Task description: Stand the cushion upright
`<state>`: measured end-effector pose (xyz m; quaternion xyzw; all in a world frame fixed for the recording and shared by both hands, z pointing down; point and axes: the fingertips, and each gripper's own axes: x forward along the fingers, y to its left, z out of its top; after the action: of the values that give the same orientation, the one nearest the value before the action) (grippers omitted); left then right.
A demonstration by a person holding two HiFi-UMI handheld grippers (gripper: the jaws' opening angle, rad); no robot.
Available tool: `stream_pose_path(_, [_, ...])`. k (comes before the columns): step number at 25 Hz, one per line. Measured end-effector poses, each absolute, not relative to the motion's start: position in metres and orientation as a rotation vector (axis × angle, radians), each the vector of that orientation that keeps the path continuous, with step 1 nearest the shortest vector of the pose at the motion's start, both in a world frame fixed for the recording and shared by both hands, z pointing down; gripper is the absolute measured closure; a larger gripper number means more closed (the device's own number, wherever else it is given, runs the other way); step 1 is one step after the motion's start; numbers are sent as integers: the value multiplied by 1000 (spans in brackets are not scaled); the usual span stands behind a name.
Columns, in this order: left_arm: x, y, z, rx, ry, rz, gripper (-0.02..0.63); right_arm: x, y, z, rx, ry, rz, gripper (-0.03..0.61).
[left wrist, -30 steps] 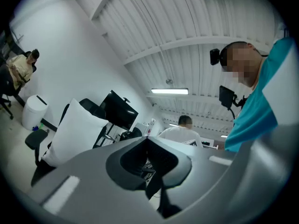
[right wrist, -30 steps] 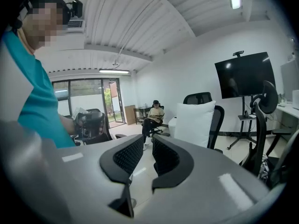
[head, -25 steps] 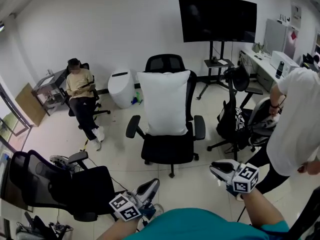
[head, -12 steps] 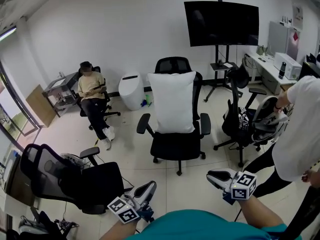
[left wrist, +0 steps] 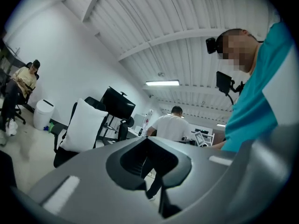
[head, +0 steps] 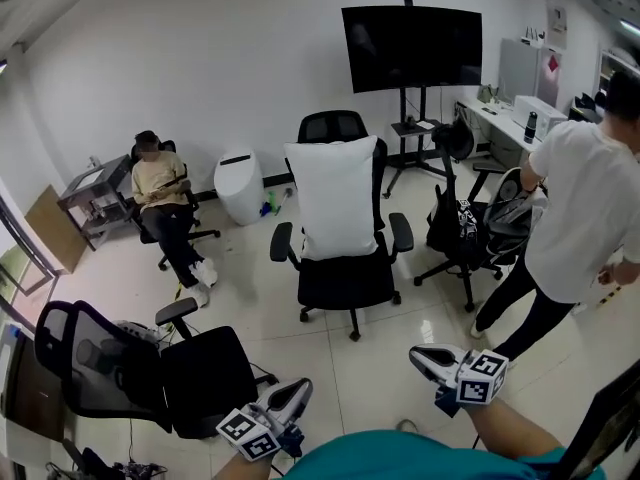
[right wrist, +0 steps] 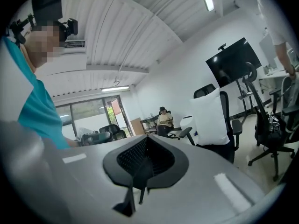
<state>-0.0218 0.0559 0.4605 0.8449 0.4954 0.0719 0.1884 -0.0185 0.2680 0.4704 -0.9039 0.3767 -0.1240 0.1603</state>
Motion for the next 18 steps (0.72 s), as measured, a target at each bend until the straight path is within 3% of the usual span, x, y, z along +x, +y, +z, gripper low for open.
stream_pose_path(18, [-66,142,468,2338,1302,209,601,-63,327,481,-2599,1226,-406,578])
